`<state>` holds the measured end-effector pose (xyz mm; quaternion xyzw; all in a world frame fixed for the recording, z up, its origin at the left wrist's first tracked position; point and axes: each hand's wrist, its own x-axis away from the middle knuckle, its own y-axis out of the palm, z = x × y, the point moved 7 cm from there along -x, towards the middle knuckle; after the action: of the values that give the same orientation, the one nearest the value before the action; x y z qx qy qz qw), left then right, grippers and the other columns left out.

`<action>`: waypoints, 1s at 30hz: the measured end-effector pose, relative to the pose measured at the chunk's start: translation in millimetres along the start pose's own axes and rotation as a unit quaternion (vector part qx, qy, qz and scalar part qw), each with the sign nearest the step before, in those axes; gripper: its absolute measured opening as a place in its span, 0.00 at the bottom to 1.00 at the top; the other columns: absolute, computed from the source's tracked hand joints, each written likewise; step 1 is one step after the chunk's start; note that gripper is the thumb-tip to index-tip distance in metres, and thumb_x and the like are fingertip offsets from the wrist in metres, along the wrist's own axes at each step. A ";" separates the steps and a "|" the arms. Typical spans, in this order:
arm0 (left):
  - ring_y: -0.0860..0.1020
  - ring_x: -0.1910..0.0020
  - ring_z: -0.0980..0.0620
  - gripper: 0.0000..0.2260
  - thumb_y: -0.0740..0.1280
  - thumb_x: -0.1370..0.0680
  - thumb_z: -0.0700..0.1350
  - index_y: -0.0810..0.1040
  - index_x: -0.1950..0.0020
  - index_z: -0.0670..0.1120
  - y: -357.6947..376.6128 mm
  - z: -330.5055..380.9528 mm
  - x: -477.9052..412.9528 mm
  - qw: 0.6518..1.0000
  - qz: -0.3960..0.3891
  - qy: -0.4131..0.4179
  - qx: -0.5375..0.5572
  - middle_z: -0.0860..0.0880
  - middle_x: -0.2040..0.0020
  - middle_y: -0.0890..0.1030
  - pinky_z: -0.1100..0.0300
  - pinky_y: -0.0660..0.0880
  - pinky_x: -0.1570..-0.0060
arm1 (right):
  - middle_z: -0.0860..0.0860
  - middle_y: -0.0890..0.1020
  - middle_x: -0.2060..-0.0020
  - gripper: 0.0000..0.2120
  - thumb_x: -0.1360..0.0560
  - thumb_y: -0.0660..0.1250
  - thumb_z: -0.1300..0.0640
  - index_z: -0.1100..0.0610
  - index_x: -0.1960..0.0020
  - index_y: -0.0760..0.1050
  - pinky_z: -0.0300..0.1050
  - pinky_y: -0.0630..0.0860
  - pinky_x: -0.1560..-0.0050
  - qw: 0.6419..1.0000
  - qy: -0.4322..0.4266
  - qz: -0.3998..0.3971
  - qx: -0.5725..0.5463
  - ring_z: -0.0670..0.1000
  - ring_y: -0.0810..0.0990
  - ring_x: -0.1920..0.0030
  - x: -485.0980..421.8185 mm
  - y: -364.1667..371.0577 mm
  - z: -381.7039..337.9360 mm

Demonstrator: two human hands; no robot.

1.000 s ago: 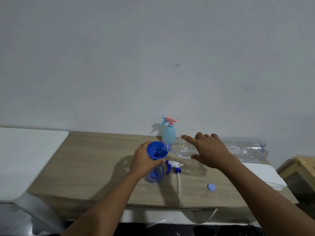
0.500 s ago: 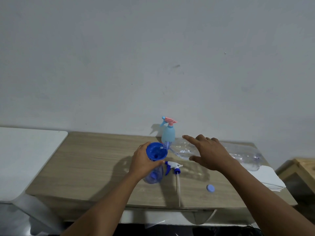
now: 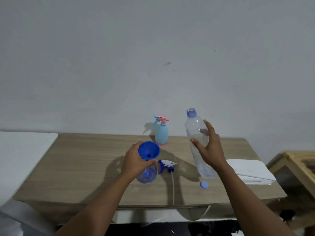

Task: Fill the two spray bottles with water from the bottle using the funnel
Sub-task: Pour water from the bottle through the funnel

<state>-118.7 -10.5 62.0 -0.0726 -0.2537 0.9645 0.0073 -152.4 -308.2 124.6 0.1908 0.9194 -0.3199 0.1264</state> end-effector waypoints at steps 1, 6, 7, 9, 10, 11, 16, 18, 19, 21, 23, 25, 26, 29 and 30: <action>0.74 0.43 0.56 0.38 0.84 0.40 0.52 0.72 0.33 0.50 0.6 -1.2 -0.5 1.000 0.000 0.001 0.000 0.58 0.43 0.73 0.60 0.74 0.45 | 0.45 0.77 0.39 0.39 0.27 0.74 0.47 0.44 0.23 0.56 0.50 0.67 0.36 1.000 0.018 0.019 0.010 0.50 0.70 0.36 -0.4 -2.2 7.6; 0.75 0.43 0.56 0.39 0.84 0.40 0.52 0.72 0.33 0.50 2.3 -4.6 -2.6 1.000 0.000 -0.005 0.006 0.58 0.43 0.74 0.59 0.75 0.44 | 0.50 0.75 0.35 0.40 0.27 0.76 0.51 0.52 0.24 0.57 0.57 0.70 0.32 0.994 0.088 0.063 -0.035 0.57 0.72 0.33 0.9 -1.3 38.6; 0.75 0.43 0.56 0.39 0.84 0.40 0.53 0.72 0.32 0.50 3.0 -5.1 -3.1 1.000 0.000 -0.005 0.007 0.58 0.43 0.74 0.59 0.75 0.44 | 0.53 0.75 0.34 0.39 0.27 0.76 0.52 0.53 0.24 0.57 0.54 0.71 0.33 0.992 0.096 0.066 -0.043 0.57 0.73 0.33 2.0 0.0 42.3; 0.75 0.42 0.55 0.40 0.84 0.40 0.54 0.72 0.32 0.50 4.3 -7.6 -3.8 1.000 -0.002 -0.007 0.007 0.57 0.42 0.75 0.57 0.76 0.43 | 0.55 0.75 0.34 0.39 0.27 0.76 0.53 0.55 0.24 0.58 0.51 0.72 0.36 0.991 0.106 0.069 -0.044 0.56 0.75 0.35 3.6 3.2 47.2; 0.76 0.42 0.55 0.40 0.84 0.41 0.55 0.72 0.32 0.51 5.0 -9.1 -3.9 1.000 -0.004 -0.009 0.007 0.57 0.42 0.75 0.56 0.77 0.43 | 0.54 0.75 0.34 0.39 0.28 0.76 0.53 0.55 0.24 0.59 0.52 0.73 0.36 0.991 0.107 0.069 -0.042 0.55 0.75 0.36 3.9 5.1 49.3; 0.76 0.42 0.55 0.41 0.84 0.41 0.55 0.72 0.32 0.51 5.7 -11.6 -4.2 1.000 -0.005 -0.011 0.007 0.57 0.41 0.75 0.55 0.77 0.42 | 0.54 0.75 0.34 0.39 0.28 0.76 0.53 0.55 0.24 0.59 0.52 0.74 0.36 0.991 0.110 0.069 -0.042 0.55 0.75 0.36 4.2 6.8 51.6; 0.76 0.41 0.54 0.41 0.83 0.41 0.57 0.71 0.32 0.52 7.5 -18.0 -5.2 1.000 -0.005 -0.016 0.015 0.55 0.39 0.77 0.53 0.78 0.41 | 0.52 0.75 0.35 0.39 0.28 0.76 0.52 0.55 0.24 0.59 0.52 0.75 0.39 0.986 0.132 0.081 -0.052 0.54 0.76 0.38 6.9 8.4 61.7; 0.76 0.41 0.54 0.42 0.83 0.41 0.57 0.71 0.31 0.51 8.1 -19.6 -5.7 1.000 -0.004 -0.014 0.014 0.55 0.39 0.77 0.53 0.77 0.41 | 0.52 0.76 0.35 0.39 0.28 0.76 0.52 0.54 0.24 0.60 0.50 0.75 0.41 0.985 0.137 0.087 -0.054 0.54 0.76 0.39 6.9 7.0 62.9; 0.76 0.40 0.54 0.42 0.83 0.41 0.56 0.71 0.31 0.51 8.5 -20.0 -5.6 1.000 -0.004 -0.015 0.014 0.55 0.39 0.77 0.53 0.77 0.41 | 0.52 0.76 0.35 0.39 0.28 0.76 0.53 0.54 0.24 0.59 0.50 0.75 0.42 0.985 0.138 0.088 -0.056 0.54 0.76 0.40 7.0 6.7 64.2; 0.76 0.40 0.53 0.42 0.83 0.41 0.56 0.71 0.30 0.50 9.1 -20.8 -5.7 1.000 -0.005 -0.015 0.013 0.54 0.38 0.76 0.53 0.77 0.40 | 0.52 0.76 0.36 0.39 0.28 0.76 0.52 0.53 0.24 0.59 0.52 0.77 0.42 0.985 0.136 0.086 -0.057 0.54 0.77 0.41 7.7 7.2 66.9; 0.76 0.39 0.53 0.43 0.83 0.41 0.56 0.70 0.30 0.50 10.3 -21.3 -6.3 1.000 -0.006 -0.013 0.015 0.54 0.38 0.76 0.53 0.77 0.40 | 0.52 0.75 0.35 0.40 0.29 0.77 0.52 0.51 0.24 0.59 0.56 0.78 0.40 0.986 0.134 0.079 -0.057 0.55 0.77 0.39 8.2 7.4 68.0; 0.75 0.38 0.53 0.45 0.83 0.41 0.56 0.68 0.28 0.50 11.4 -22.0 -6.2 1.000 -0.011 -0.016 0.020 0.55 0.36 0.75 0.52 0.76 0.38 | 0.52 0.73 0.33 0.45 0.30 0.79 0.52 0.51 0.23 0.56 0.53 0.76 0.38 0.985 0.140 0.081 -0.060 0.53 0.75 0.36 10.8 7.3 68.4; 0.75 0.37 0.52 0.47 0.83 0.41 0.57 0.67 0.27 0.51 11.9 -22.4 -6.0 0.999 -0.015 -0.018 0.023 0.55 0.35 0.75 0.52 0.76 0.38 | 0.52 0.72 0.32 0.47 0.32 0.80 0.52 0.52 0.22 0.55 0.51 0.74 0.37 0.983 0.143 0.097 -0.064 0.52 0.74 0.35 13.8 5.6 66.1; 0.75 0.37 0.52 0.51 0.82 0.43 0.62 0.63 0.25 0.54 13.1 -23.8 -4.2 0.999 -0.028 -0.027 0.035 0.55 0.33 0.74 0.50 0.76 0.38 | 0.51 0.69 0.34 0.44 0.32 0.80 0.51 0.52 0.24 0.58 0.51 0.73 0.38 0.965 0.125 0.223 -0.065 0.52 0.72 0.38 35.6 -5.6 47.8; 0.76 0.37 0.53 0.53 0.82 0.44 0.63 0.62 0.24 0.55 13.2 -25.1 -3.8 0.998 -0.029 -0.030 0.040 0.56 0.33 0.73 0.51 0.77 0.38 | 0.52 0.69 0.37 0.40 0.31 0.79 0.51 0.53 0.26 0.60 0.53 0.74 0.40 0.959 0.103 0.259 -0.057 0.52 0.72 0.41 44.8 -5.5 38.3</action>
<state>-111.0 -10.0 34.4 -0.0355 -0.2168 0.9751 0.0310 -190.6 -324.5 82.5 0.4470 0.8631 -0.2020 0.1205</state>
